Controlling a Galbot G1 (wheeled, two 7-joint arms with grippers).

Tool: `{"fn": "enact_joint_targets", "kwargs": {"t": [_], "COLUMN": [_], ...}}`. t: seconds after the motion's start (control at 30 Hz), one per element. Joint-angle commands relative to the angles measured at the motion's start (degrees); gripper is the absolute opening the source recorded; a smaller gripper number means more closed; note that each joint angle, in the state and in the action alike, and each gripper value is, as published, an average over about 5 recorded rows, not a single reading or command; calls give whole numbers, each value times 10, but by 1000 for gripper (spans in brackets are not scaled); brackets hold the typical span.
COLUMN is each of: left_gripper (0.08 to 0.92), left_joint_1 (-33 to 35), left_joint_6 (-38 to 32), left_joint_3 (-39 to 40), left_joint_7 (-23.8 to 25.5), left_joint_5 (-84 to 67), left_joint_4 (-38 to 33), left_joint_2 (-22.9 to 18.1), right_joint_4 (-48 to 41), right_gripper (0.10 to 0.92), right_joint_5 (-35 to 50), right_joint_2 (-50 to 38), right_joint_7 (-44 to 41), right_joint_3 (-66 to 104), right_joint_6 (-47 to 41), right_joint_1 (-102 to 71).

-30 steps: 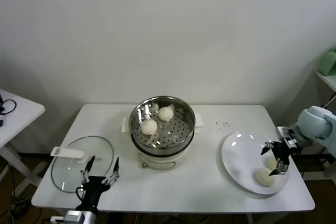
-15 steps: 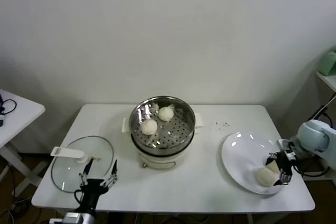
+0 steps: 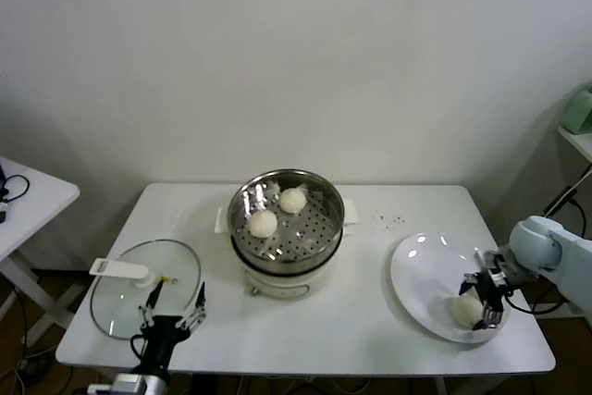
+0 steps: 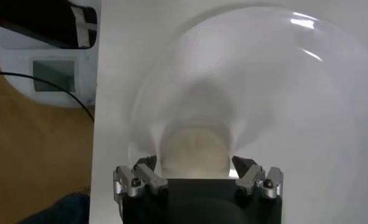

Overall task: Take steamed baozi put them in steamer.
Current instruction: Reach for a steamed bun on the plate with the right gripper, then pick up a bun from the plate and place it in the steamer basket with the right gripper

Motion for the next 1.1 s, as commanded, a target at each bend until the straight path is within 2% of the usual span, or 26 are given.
{"fn": "enact_joint_targets", "kwargs": {"t": [0.03, 0.63, 0.87, 1.1], "left_gripper": [823, 823, 823, 823], "left_joint_1": [-1, 0, 0, 1], "left_joint_6": [1, 1, 0, 2], "left_joint_3": [0, -1, -1, 0], "left_joint_7": [0, -1, -1, -2], "left_joint_5": [0, -1, -1, -1], "left_joint_4": [0, 2, 2, -2], "left_joint_2": [1, 1, 2, 4], "right_joint_4": [-7, 1, 32, 69], "right_gripper": [823, 740, 738, 738], "right_joint_5": [-6, 9, 44, 10], "right_joint_2": [8, 1, 15, 94], "right_joint_7": [-1, -1, -15, -41], "right_joint_3": [0, -15, -99, -219], "right_joint_6": [-1, -1, 23, 122], "right_joint_1": [-6, 27, 197, 421]}}
